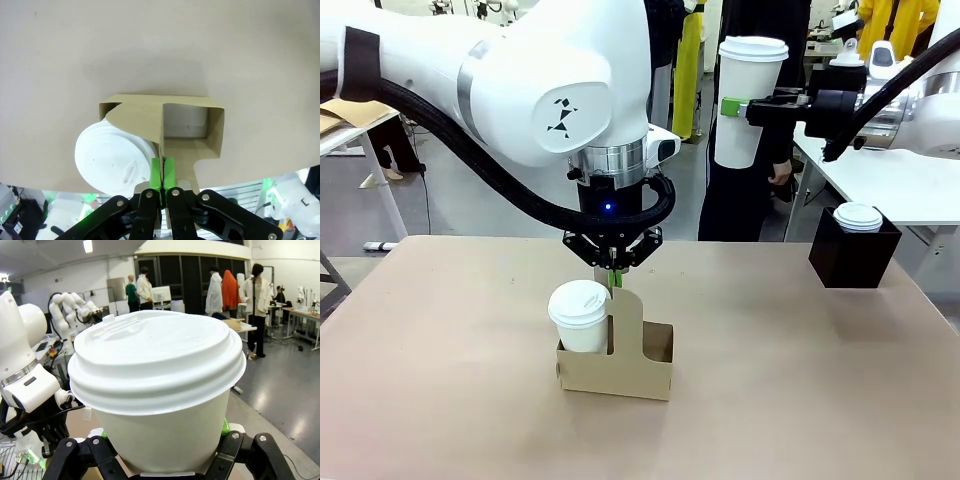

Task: Pour a drink into a cup and package it in a carrier.
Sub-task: Insert the held 600 ml Paper Cup into the Cup Carrier.

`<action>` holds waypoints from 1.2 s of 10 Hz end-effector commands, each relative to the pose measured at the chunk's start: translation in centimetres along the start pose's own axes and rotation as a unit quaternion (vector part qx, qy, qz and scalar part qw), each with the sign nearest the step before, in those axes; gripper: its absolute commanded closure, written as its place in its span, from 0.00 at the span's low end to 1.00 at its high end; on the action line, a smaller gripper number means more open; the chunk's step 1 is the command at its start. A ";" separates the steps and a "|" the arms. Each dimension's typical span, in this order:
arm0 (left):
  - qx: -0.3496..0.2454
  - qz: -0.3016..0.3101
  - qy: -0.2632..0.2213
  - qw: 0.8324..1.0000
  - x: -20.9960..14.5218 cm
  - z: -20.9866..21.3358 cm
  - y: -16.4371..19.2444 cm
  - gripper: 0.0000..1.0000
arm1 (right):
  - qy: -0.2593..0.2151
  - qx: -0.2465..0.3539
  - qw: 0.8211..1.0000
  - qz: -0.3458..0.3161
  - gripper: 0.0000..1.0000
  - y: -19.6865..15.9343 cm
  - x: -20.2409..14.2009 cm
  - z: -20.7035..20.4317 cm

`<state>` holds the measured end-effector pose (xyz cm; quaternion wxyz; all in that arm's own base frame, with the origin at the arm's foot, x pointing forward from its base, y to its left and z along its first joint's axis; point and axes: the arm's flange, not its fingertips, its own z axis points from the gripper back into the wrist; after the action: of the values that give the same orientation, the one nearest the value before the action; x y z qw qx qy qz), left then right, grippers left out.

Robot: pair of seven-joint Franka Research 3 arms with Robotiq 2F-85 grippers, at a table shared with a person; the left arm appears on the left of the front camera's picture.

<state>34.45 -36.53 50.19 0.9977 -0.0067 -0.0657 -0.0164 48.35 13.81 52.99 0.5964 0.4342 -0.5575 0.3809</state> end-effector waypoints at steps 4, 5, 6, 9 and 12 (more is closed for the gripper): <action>-0.024 -0.006 -0.015 1.000 0.8 2.8 1.8 0.00 | -0.004 -0.001 1.000 0.001 0.20 0.1 0.3 -0.2; -0.037 -0.017 -0.019 0.999 1.2 4.4 2.5 0.00 | 0.000 0.000 1.000 0.000 0.20 0.0 0.0 0.0; -0.060 -0.036 -0.015 0.997 1.8 6.3 3.5 0.14 | 0.005 0.052 0.999 -0.010 0.20 -1.1 -0.9 0.2; -0.078 -0.085 -0.028 0.993 3.1 9.7 7.9 0.00 | 0.035 0.150 0.988 -0.023 0.20 -2.5 -4.5 -0.7; -0.088 -0.149 -0.020 0.985 3.5 9.7 14.9 0.00 | 0.063 0.225 0.972 -0.008 0.20 0.0 -9.2 -2.3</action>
<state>38.14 -23.87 61.04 0.9824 -0.0726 -0.0906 -0.1466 48.94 15.83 43.31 0.5432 0.5387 -0.4146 0.4928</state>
